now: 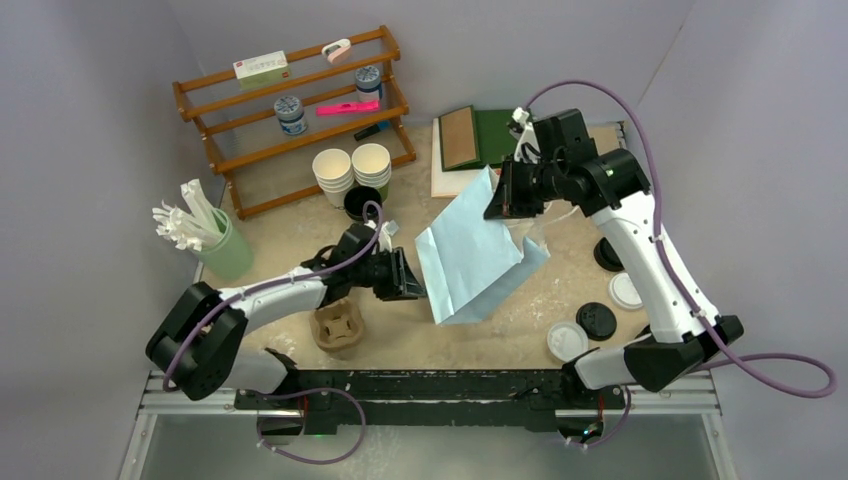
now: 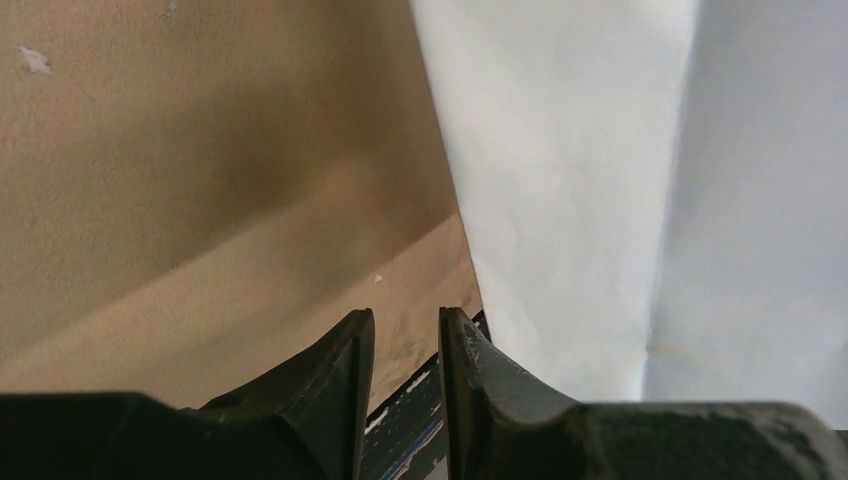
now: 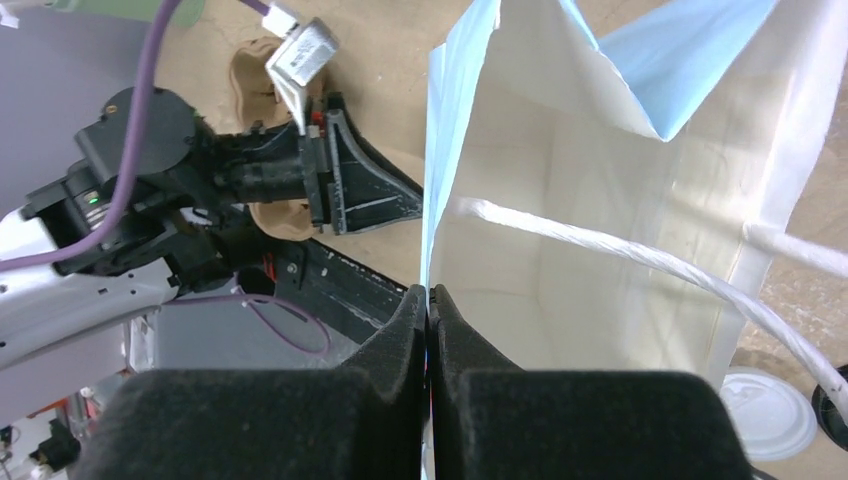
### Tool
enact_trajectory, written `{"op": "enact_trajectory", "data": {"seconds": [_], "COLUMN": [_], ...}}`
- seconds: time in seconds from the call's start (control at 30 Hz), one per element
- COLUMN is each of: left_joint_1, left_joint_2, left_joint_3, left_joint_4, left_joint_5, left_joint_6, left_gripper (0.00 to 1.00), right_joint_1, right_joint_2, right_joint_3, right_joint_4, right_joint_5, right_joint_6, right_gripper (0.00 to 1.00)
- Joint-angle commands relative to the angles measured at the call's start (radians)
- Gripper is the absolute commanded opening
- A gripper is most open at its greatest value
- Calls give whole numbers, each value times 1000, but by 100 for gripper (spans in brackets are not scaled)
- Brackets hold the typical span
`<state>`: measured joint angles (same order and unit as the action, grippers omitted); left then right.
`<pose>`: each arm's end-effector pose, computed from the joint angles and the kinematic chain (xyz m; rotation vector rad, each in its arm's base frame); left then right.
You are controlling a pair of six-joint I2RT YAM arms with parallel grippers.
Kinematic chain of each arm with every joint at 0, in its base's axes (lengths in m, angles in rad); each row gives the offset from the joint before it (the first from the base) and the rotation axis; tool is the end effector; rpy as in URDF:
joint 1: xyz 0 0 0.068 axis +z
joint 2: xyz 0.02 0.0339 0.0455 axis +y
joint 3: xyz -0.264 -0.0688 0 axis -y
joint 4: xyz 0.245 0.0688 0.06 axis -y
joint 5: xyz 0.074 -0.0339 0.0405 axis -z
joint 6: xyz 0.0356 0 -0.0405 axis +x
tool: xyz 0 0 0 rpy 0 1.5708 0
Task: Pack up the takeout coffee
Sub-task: Open the takeout bag at the center of the board.
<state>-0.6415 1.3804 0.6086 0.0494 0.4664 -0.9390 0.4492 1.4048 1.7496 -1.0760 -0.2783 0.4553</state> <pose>0.2042 -0.1725 0.1749 -0.1084 2.5857 -1.2558 0.2365 0.1249 0.4409 -0.1422 2.3918 0.7677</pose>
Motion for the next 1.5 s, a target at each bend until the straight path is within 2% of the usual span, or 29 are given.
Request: {"op": "enact_trajectory", "data": {"seconds": [0.0,0.1,0.2,0.37,0.4,0.43,0.47,0.5,0.57,0.67,0.87,1.03,1.13,1.2,1.27,1.33,1.4,1.47], "left_joint_1": [9,9,9,9,9,8,9,9,9,9,9,-3,-48,-101,-157,-198,-228,-249], "left_joint_2": [-89,-103,-91,-38,-28,-20,-14,-9,1,14,14,-23,-28,-25,-23,-25,-27,-25], "left_joint_3": [78,130,168,227,237,247,257,265,289,336,472,558,625,683,733,764,780,781], "left_joint_4": [-152,-251,-272,-272,-283,-291,-295,-298,-310,-326,-376,-379,-380,-402,-419,-412,-389,-353], "left_joint_5": [-82,-125,-129,-112,-112,-112,-112,-114,-121,-137,-186,-227,-267,-331,-419,-461,-496,-519], "left_joint_6": [39,64,73,86,92,98,103,108,117,128,158,202,256,310,355,378,388,404], "left_gripper": [34,34,35,35,35,35,35,35,36,39,42,43,43,43,43,44,46,47], "right_joint_1": [-4,-4,-4,2,7,13,20,26,32,32,33,31,30,28,28,27,27,26], "right_joint_2": [-9,24,69,112,117,122,129,136,149,151,143,130,122,119,105,67,-3,-69], "right_joint_3": [14,76,150,179,175,170,167,165,174,205,317,391,406,414,404,376,318,253], "right_joint_4": [9,-37,-86,-87,-77,-66,-53,-39,-12,29,67,87,69,27,-3,6,66,126], "right_joint_5": [60,156,286,312,311,306,289,281,203,107,-91,-121,-60,40,120,179,209,234], "right_joint_6": [-4,-19,-52,-50,-41,-34,-26,-20,-10,10,-1,-12,-11,-6,-2,0,6,18], "right_gripper": [0,0,0,0,4,14,31,41,53,60,65,74,74,71,62,57,53,42]}}
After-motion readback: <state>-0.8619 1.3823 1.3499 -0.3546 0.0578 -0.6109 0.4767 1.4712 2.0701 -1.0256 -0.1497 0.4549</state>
